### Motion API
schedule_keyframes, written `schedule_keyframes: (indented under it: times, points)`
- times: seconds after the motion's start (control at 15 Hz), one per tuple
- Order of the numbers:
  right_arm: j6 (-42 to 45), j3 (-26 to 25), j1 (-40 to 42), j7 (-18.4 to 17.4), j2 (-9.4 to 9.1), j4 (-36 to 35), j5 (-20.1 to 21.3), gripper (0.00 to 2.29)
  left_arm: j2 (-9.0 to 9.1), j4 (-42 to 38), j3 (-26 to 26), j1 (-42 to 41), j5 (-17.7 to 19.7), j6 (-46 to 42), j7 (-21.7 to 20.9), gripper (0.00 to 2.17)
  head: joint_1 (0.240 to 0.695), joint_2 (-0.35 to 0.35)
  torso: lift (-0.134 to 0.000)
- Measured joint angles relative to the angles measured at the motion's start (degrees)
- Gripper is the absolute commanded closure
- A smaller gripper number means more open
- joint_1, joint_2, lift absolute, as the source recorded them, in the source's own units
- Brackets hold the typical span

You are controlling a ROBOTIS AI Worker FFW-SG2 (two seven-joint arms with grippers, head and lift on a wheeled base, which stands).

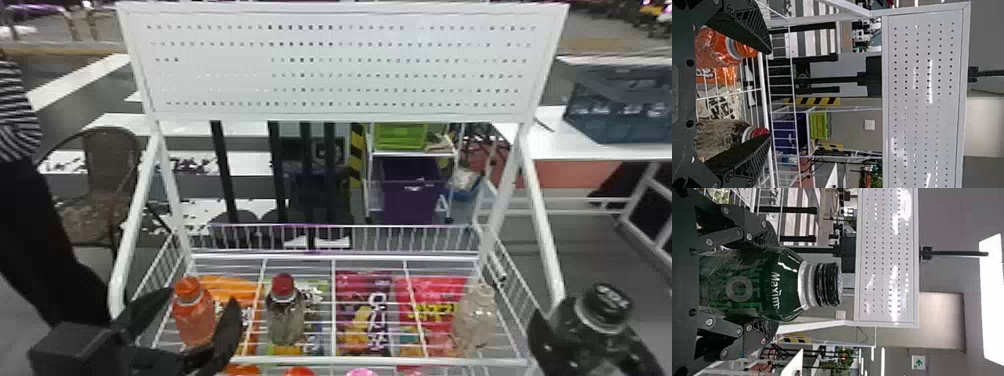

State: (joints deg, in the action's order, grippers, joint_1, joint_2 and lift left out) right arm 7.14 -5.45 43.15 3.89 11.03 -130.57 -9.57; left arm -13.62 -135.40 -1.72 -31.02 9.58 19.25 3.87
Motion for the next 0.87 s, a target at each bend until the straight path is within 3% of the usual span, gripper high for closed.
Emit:
schedule_keyframes:
  times: [0.27, 0.87]
  points:
    - [2.08, -2.35, 2.62, 0.86, -1.14, -0.86, -1.25, 1.17, 0.0, -0.39, 0.32, -0.32, 0.0, -0.24, 0.0, 0.14, 0.499, 0.0, 0.0]
    - [0.82, -2.82, 3.12, 1.19, -1.28, -1.73, -1.33, 1.17, 0.0, -0.83, 0.75, -0.7, 0.0, -0.42, -0.01, 0.14, 0.499, 0.0, 0.0]
